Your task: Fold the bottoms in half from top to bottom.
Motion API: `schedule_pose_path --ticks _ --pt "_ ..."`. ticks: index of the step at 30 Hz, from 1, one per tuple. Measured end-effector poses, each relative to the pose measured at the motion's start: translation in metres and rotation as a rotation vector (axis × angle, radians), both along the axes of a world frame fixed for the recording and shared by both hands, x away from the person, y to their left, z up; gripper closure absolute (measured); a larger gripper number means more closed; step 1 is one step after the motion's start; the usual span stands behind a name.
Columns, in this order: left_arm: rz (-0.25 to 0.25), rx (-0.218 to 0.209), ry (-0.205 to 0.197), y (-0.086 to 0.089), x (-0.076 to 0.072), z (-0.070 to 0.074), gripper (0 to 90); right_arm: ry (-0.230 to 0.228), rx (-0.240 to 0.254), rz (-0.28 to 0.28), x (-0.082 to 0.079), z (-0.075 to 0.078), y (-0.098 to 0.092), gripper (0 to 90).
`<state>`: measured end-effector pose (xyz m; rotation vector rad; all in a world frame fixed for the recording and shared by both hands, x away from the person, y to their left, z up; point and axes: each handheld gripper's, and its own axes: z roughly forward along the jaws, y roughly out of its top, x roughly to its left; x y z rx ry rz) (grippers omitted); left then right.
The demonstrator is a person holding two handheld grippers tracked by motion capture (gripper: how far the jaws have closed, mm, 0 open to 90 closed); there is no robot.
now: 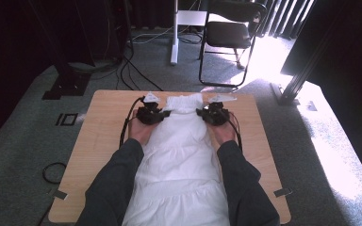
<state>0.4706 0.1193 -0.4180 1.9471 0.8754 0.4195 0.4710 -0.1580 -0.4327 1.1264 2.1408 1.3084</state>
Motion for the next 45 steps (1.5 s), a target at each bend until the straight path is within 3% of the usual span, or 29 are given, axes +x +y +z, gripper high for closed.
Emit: schedule_pose_path --ticks 1,3,6,10,14,17,18,19,21,26,27,30,34,38,40,45 --pt "0.000 -0.007 -0.015 0.001 0.000 0.006 80.7 -0.035 0.009 -0.002 0.000 0.012 0.000 81.0" --pt "0.003 -0.007 -0.045 0.002 0.000 0.020 80.6 -0.064 0.016 -0.005 0.000 0.026 0.001 80.9" --pt "-0.012 -0.004 -0.043 0.006 -0.004 0.029 80.2 -0.085 0.008 0.010 -0.004 0.038 0.003 80.6" --pt "-0.058 0.006 -0.025 0.013 -0.023 0.027 79.0 -0.085 0.003 0.048 -0.022 0.036 0.003 80.5" --pt "-0.115 0.035 -0.023 0.020 -0.058 0.019 78.5 -0.076 -0.021 0.109 -0.053 0.025 0.003 80.3" --pt "-0.148 0.053 -0.022 0.025 -0.087 0.005 77.9 -0.067 -0.031 0.156 -0.078 0.013 0.003 80.1" --pt "-0.148 0.053 -0.022 0.025 -0.087 0.005 77.7 -0.056 -0.030 0.172 -0.085 0.008 0.004 80.1" --pt "-0.152 0.034 0.002 0.030 -0.106 -0.011 77.8 -0.047 -0.030 0.195 -0.095 0.001 0.004 80.1" --pt "-0.162 0.048 0.031 0.032 -0.124 -0.032 77.5 -0.028 -0.043 0.209 -0.108 -0.011 0.006 80.0" --pt "-0.169 0.067 0.166 0.034 -0.148 -0.083 76.2 0.083 -0.093 0.262 -0.130 -0.055 0.010 79.8" --pt "-0.171 0.087 0.195 0.034 -0.150 -0.091 75.9 0.105 -0.106 0.267 -0.133 -0.063 0.011 79.8" --pt "-0.164 0.170 0.229 0.029 -0.149 -0.111 75.4 0.170 -0.158 0.269 -0.136 -0.087 0.017 78.9" --pt "-0.149 0.239 0.205 0.022 -0.138 -0.118 75.8 0.212 -0.214 0.223 -0.128 -0.102 0.027 79.1" --pt "-0.145 0.251 0.196 0.019 -0.122 -0.119 76.0 0.232 -0.206 0.187 -0.112 -0.110 0.028 79.1" --pt "-0.140 0.263 0.182 0.013 -0.103 -0.119 76.0 0.238 -0.180 0.160 -0.102 -0.111 0.024 79.1" --pt "-0.147 0.260 0.162 0.003 -0.069 -0.119 76.1 0.236 -0.180 0.093 -0.078 -0.111 0.018 79.1"
